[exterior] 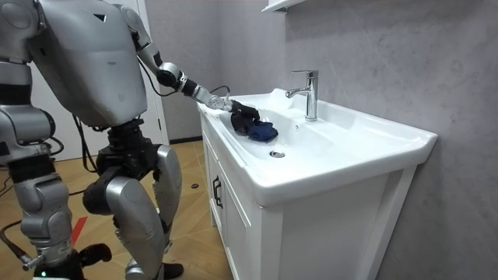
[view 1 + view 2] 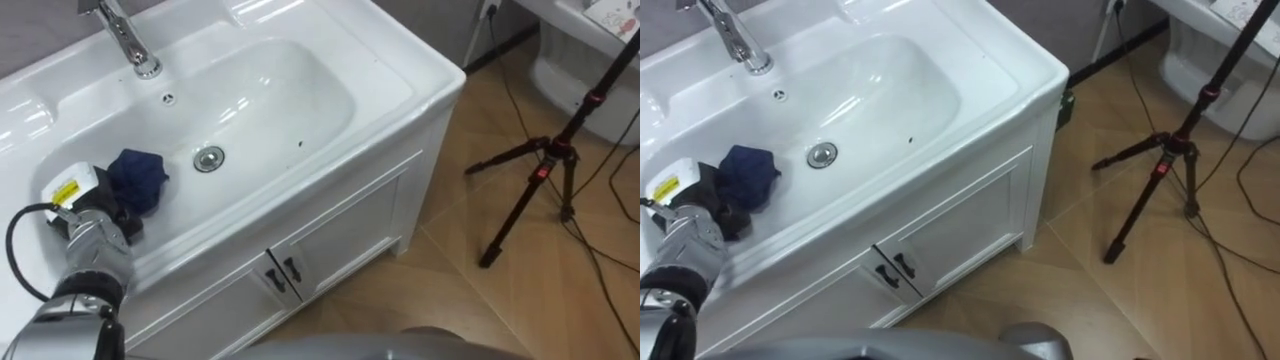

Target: Wipe basin

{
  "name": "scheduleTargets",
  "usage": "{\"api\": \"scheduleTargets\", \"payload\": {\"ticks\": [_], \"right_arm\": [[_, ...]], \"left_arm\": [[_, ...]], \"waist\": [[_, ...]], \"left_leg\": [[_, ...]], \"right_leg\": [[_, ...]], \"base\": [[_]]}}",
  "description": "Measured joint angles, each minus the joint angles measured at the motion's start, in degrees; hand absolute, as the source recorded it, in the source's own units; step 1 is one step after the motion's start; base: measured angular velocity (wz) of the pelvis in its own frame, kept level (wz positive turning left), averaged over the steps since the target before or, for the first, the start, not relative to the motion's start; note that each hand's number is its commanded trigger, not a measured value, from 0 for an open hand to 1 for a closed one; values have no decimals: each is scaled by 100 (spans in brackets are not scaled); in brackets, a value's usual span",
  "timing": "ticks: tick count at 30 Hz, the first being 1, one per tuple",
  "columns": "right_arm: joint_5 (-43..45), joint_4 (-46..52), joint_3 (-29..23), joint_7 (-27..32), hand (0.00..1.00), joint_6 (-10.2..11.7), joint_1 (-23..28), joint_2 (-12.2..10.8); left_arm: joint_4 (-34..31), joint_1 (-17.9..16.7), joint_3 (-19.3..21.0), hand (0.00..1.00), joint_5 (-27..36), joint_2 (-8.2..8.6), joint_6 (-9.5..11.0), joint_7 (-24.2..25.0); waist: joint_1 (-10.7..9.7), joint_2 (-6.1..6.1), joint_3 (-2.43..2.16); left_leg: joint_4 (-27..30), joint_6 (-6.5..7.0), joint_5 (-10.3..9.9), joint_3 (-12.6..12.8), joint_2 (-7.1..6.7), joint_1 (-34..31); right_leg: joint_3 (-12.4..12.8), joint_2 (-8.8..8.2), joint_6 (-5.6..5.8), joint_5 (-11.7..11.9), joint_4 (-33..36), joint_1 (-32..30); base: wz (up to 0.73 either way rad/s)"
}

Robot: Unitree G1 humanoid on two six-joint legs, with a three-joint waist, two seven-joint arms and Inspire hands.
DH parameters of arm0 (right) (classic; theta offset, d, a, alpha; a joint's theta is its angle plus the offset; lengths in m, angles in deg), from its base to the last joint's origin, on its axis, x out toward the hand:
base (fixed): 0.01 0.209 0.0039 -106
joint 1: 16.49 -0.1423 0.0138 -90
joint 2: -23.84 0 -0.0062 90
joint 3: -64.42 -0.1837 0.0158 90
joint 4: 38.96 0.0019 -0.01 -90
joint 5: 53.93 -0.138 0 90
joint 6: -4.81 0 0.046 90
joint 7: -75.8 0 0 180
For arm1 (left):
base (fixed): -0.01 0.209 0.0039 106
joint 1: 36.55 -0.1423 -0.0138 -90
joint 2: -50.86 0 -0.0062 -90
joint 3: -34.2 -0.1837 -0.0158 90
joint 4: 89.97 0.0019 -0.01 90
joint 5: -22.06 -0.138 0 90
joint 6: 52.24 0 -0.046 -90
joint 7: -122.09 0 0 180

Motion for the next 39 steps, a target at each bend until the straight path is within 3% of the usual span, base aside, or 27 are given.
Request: {"api": "scheduleTargets", "payload": {"ticks": [4, 8, 19, 30, 33, 34, 39], "right_arm": [[133, 7, -4, -6, 0, 41, -44, 16], [180, 9, -4, -2, 0, 113, -135, 21], [179, 22, -6, 14, 0, 157, -136, 21], [174, -73, -33, 48, 0, 433, -128, 33], [166, -116, -18, 48, 0, 449, -129, 31], [150, -115, -6, 48, 0, 453, -118, 31], [74, -132, 22, 41, 0, 438, -132, 25]], "left_arm": [[-354, -254, 0, 100, -17, 4, 156, 6], [-445, -319, 0, 100, -17, 4, 165, 5], [-739, -523, -14, 100, -219, 10, 173, -1], [-944, -623, -268, 100, -577, 80, 160, -113], [-1035, -639, -428, 100, -631, 83, 129, -99], [-1056, -639, -510, 100, -649, 82, 97, -93], [-1115, -625, -885, 100, -911, 119, -130, -72]], "waist": [[117, 15, 3], [142, 15, 3], [133, 3, 11], [74, -28, 41], [37, -54, 89], [-32, -73, 109], [-190, -91, 117]], "left_leg": [[0, -23, 15, -208, 2, 19], [0, -37, 23, -449, 3, 20], [-10, -60, 37, -657, 6, 24], [-70, -62, 39, -701, -1, 137], [-74, -62, 39, -616, -9, 190], [-79, -62, 39, -551, -15, 203], [-80, -61, 39, -509, -46, 180]], "right_leg": [[-126, -16, -33, -29, -11, 58], [-165, -20, -67, -47, -12, 81], [-276, -25, -115, -106, -37, 137], [-294, -38, -98, -150, -109, 253], [-322, -35, -83, -164, -113, 316], [-308, -64, -60, -186, -120, 347], [-296, -98, -29, -209, -102, 320]], "base": [[14], [5], [6], [6], [4], [17], [4]]}}
